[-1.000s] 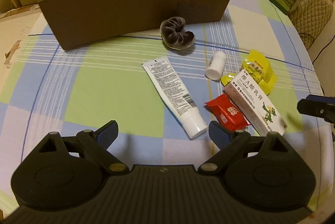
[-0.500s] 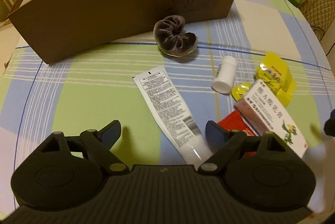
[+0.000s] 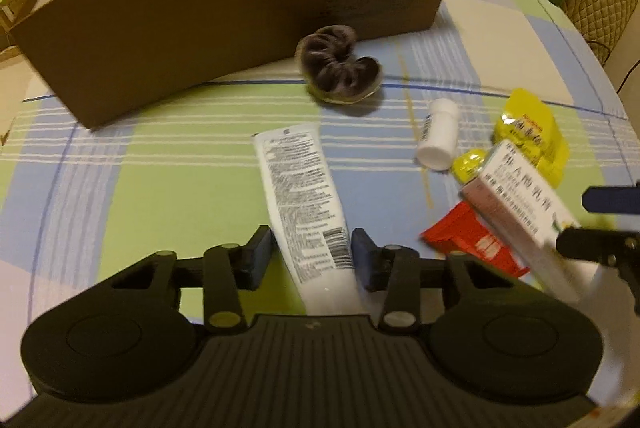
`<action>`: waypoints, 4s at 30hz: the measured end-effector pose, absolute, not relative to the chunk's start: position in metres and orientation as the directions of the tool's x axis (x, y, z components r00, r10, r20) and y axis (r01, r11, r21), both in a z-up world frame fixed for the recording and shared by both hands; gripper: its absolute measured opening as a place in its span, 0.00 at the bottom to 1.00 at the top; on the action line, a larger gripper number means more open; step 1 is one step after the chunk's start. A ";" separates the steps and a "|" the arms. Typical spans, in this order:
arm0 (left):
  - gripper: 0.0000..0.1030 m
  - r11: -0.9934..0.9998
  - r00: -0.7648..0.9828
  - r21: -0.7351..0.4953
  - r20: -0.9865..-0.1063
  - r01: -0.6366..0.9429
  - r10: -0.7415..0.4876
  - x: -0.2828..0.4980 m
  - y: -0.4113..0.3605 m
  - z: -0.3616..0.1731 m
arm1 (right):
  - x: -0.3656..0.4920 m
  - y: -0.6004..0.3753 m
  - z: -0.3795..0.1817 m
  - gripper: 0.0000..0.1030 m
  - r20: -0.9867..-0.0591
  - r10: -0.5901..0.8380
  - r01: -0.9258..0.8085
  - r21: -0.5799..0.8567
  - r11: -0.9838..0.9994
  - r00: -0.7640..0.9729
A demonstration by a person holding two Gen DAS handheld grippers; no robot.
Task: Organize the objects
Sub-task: 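Grasp the white toothpaste tube with the left tool while the right tool nears the ointment box, then grasp the white-and-green ointment box upright with the right tool, then carry the toothpaste tube and ointment box into the brown box with both tools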
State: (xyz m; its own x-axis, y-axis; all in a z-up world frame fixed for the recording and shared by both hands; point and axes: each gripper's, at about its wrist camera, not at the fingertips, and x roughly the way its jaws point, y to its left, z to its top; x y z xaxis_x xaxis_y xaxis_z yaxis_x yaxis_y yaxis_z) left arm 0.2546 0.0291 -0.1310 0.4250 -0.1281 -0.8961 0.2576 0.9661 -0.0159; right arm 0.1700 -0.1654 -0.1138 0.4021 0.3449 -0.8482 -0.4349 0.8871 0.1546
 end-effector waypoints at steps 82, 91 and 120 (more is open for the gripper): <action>0.31 0.979 0.596 -0.107 -0.780 0.172 -0.190 0.230 0.093 -0.023 | 0.193 -0.179 -0.064 0.34 -0.751 0.423 -0.401 0.229 0.887 0.507; 0.31 0.987 0.654 -0.097 -0.740 0.125 -0.156 0.265 0.116 0.003 | 0.236 -0.152 -0.036 0.34 -0.709 0.459 -0.439 0.231 0.868 0.536; 0.31 0.998 0.618 -0.067 -0.785 -0.021 -0.040 0.431 0.138 -0.024 | 0.390 -0.083 -0.023 0.34 -0.674 0.443 -0.436 0.194 0.879 0.591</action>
